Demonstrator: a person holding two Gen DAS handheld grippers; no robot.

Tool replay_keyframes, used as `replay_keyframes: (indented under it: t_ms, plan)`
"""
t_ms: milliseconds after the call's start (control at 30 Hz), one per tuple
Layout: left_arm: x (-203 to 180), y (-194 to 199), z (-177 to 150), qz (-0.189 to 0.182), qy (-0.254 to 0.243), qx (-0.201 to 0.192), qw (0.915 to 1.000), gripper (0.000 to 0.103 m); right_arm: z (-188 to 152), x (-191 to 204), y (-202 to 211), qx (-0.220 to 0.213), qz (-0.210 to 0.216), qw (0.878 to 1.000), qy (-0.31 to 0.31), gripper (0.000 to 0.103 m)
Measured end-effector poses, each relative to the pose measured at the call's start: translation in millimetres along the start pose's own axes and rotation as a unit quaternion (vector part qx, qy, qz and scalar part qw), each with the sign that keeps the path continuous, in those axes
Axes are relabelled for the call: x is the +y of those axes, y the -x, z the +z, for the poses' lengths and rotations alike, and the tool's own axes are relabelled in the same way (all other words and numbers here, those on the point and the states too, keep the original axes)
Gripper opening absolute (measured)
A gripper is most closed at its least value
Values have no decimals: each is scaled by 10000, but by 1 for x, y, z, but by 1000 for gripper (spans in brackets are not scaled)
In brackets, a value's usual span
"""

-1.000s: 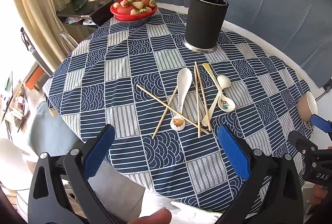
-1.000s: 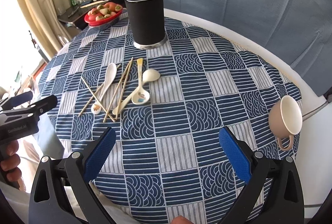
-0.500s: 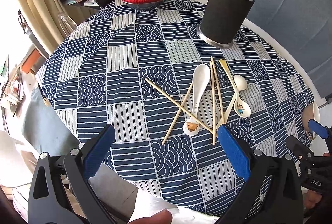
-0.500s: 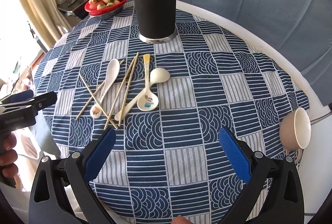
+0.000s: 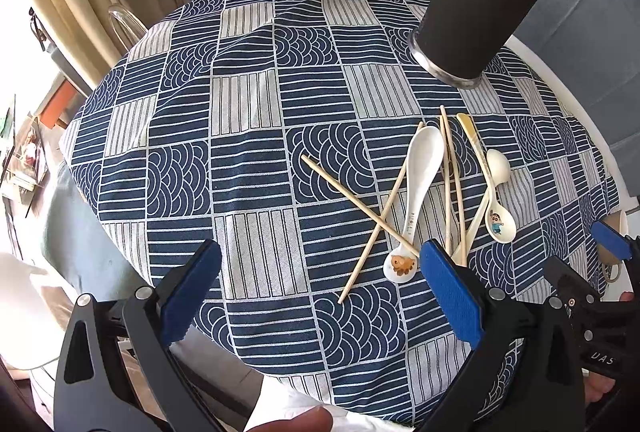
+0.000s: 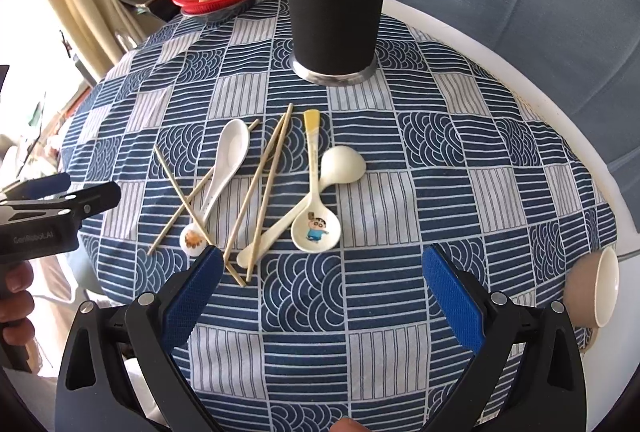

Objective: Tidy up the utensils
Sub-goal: 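Move the right tool toward the chopsticks and close on one chopstick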

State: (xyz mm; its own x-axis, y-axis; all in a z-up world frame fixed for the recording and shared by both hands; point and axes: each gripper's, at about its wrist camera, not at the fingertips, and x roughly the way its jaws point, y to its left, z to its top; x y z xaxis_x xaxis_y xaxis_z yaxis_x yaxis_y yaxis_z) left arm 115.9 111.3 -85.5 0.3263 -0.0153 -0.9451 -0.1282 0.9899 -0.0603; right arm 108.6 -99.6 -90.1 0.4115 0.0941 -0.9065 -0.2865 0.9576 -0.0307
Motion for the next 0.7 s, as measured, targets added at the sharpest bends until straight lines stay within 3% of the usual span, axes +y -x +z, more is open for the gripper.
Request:
replay_keyframes:
  t_ms: [700]
  plan:
    - [17, -68, 26, -143, 274, 630, 9975, 97, 32, 27, -65, 399, 18, 9987, 313, 95]
